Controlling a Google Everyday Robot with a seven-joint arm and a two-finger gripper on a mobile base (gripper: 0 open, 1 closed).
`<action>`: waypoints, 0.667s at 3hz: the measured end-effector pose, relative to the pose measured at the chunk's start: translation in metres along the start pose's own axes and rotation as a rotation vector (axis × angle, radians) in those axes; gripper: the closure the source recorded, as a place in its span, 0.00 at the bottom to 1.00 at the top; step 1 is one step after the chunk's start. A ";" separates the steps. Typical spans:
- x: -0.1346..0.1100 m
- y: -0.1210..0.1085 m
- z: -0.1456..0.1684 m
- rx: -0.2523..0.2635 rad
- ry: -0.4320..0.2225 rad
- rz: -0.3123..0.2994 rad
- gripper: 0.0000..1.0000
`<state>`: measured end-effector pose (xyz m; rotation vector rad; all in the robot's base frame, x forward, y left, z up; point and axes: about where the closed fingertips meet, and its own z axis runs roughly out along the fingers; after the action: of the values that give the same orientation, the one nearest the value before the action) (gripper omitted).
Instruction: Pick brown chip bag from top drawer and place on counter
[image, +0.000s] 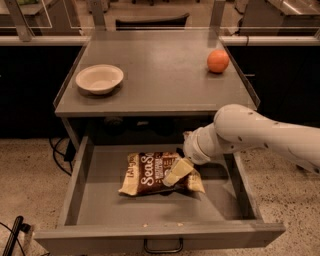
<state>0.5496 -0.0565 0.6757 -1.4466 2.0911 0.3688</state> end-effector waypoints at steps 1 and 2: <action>-0.001 0.004 0.014 -0.091 0.037 -0.035 0.00; -0.001 0.014 0.014 -0.171 0.045 -0.054 0.00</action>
Offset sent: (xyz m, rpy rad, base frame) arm -0.0172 0.0112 -0.0115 -0.0029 0.1815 0.2073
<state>0.5413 -0.0438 0.6637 -1.6202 2.0934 0.5092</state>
